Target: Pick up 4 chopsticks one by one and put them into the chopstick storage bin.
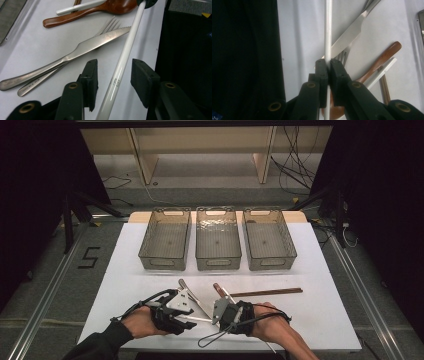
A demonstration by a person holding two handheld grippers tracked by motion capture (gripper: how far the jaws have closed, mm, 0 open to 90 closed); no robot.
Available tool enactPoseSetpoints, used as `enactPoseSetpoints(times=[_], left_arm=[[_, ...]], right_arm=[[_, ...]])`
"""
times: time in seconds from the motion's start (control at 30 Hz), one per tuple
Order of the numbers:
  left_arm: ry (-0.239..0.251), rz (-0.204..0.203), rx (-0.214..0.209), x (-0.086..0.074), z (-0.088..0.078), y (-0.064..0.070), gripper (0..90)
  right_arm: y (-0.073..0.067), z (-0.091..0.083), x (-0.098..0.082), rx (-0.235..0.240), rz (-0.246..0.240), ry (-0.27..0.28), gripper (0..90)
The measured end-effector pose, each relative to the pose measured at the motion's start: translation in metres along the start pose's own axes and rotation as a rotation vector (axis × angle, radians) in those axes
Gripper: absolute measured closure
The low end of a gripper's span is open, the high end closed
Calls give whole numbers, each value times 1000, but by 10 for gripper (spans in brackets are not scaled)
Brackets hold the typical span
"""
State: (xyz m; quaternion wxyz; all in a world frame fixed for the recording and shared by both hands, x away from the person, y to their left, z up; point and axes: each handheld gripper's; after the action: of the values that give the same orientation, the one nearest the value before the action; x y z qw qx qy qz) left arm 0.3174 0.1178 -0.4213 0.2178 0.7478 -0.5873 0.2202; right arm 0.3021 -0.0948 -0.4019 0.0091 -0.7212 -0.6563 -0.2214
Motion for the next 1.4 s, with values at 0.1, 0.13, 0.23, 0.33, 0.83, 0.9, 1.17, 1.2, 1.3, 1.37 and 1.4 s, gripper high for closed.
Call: enactPoseSetpoints(times=[0.1, 0.13, 0.23, 0.33, 0.83, 0.9, 1.17, 1.2, 1.3, 1.37, 1.4], left_arm=[[1, 14, -5, 0, 0, 1, 622], [2, 18, -10, 0, 0, 1, 644], [9, 30, -20, 0, 0, 2, 703], [4, 52, -36, -1, 0, 3, 741], [7, 94, -84, -2, -2, 5, 830], [14, 66, -53, -5, -5, -2, 830], [44, -9, 31, -10, -12, -12, 830], [47, -22, 37, -11, -13, -13, 830], [60, -60, 68, -14, -16, -18, 830], [75, -96, 87, -15, -19, -22, 830], [93, -118, 105, -16, -21, -23, 830]], right_arm=[[-1, 0, 0, 3, -9, 0, 859], [-2, 1, 0, 4, -10, 2, 859], [-2, 1, 0, 6, -18, -5, 859], [-2, 1, -1, 6, -29, -6, 858], [4, -1, -6, -38, -8, 16, 693], [13, -5, -8, -91, 110, 75, 534], [30, -20, -24, -197, 361, 242, 410], [31, -20, -25, -201, 380, 254, 400], [31, -24, -33, -221, 451, 292, 383], [29, -27, -39, -224, 494, 318, 374], [29, -28, -42, -223, 517, 329, 374]])
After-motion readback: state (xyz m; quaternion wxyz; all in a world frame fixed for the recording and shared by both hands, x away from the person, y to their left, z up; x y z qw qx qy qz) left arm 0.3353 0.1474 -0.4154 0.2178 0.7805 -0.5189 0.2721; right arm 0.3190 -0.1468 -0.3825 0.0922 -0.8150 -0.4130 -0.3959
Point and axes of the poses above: each handheld gripper's, and its own axes: z roughly forward along the jaws, x roughly out of its top, y roughly to its right, and after that the axes turned 6 degrees about -x, right-handed
